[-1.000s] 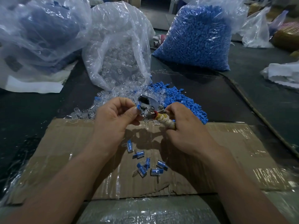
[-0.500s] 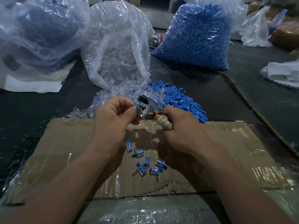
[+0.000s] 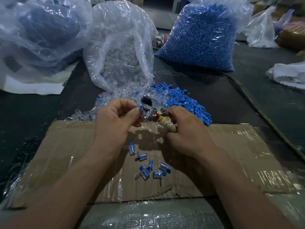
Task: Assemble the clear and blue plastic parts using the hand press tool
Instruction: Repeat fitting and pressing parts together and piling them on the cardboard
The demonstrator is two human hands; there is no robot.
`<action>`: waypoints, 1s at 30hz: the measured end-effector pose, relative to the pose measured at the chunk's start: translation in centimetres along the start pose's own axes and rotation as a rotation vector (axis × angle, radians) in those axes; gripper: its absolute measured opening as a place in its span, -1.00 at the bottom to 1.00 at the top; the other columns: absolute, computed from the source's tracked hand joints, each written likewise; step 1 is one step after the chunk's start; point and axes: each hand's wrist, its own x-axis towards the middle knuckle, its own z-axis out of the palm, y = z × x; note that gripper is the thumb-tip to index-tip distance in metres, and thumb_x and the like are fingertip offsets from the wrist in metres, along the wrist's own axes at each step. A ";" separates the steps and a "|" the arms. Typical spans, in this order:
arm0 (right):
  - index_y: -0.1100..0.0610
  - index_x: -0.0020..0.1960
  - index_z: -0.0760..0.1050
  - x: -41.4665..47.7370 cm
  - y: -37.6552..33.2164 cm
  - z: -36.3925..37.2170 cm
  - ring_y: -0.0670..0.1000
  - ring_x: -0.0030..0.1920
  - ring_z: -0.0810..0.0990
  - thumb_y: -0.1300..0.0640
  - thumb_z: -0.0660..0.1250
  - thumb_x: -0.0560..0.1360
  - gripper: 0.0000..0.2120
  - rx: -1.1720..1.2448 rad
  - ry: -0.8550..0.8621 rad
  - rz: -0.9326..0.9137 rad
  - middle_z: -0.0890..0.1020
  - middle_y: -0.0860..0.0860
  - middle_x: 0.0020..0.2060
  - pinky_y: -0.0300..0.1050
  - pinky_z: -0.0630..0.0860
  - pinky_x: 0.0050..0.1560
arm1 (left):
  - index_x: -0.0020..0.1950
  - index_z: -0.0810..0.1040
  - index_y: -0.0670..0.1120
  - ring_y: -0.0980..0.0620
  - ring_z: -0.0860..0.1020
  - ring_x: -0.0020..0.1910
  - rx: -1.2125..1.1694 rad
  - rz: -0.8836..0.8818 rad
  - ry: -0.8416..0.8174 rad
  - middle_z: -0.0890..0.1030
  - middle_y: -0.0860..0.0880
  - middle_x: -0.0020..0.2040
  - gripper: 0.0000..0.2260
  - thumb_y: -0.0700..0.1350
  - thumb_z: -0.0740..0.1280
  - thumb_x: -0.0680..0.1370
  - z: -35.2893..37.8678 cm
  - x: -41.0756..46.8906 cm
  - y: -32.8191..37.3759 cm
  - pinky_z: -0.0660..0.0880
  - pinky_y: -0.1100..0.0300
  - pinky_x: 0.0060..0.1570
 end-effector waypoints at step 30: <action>-0.02 0.14 0.45 -0.3 -0.2 -1.1 -0.11 -0.05 0.44 -0.20 0.47 0.24 -0.45 -0.028 -0.268 0.002 0.46 -0.14 -0.10 -0.14 0.40 -0.02 | 0.05 0.61 0.03 0.26 0.45 -0.27 0.748 0.055 -0.003 0.49 0.23 -0.26 -0.83 -0.15 0.39 0.48 -1.5 1.9 -2.6 0.32 0.38 -0.28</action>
